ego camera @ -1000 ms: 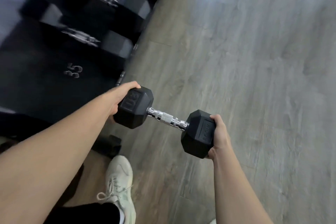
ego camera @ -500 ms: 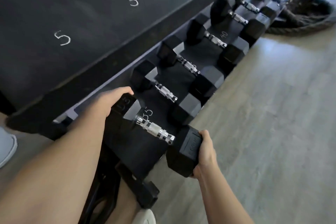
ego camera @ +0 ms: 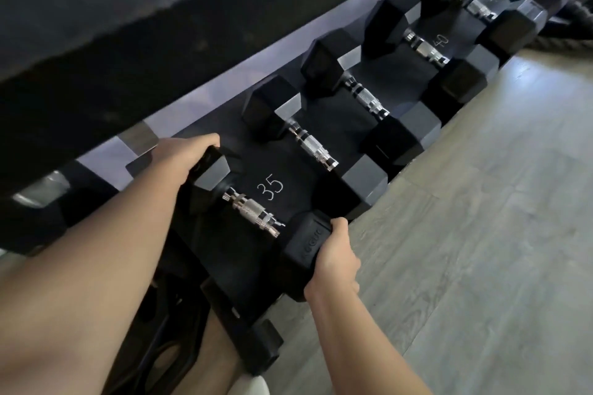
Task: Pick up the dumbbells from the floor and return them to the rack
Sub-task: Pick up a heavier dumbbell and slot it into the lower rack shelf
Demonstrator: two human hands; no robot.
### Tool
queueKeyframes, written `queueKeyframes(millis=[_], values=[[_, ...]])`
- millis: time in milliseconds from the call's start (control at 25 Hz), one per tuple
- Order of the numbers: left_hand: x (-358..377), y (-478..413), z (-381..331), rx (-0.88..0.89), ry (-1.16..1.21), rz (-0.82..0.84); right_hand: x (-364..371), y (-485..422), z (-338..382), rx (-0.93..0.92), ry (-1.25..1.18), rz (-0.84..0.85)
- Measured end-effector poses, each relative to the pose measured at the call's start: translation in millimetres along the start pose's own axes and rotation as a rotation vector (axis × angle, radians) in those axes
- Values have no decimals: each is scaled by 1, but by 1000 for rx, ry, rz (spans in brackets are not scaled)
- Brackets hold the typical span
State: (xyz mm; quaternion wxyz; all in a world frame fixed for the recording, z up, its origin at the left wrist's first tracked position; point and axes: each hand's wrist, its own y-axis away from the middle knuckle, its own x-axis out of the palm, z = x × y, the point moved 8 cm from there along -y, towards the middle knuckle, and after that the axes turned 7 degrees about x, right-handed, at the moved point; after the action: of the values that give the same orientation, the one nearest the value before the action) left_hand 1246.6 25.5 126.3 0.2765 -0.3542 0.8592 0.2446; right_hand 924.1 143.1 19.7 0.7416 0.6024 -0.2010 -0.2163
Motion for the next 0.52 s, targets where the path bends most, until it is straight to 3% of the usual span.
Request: queueKeyframes(millis=[200, 320, 400, 520], values=[[-10, 14, 4, 75, -33, -211, -1, -3, -4, -45, -53, -23], [-12, 26, 1, 226, -31, -261, 3, -7, 1, -189, -103, 37], [-6, 44, 5, 364, -64, -291, 2, -7, 6, -356, -76, 82], [2, 64, 25, 380, -41, -384, -3, 14, 25, -875, 66, 193]])
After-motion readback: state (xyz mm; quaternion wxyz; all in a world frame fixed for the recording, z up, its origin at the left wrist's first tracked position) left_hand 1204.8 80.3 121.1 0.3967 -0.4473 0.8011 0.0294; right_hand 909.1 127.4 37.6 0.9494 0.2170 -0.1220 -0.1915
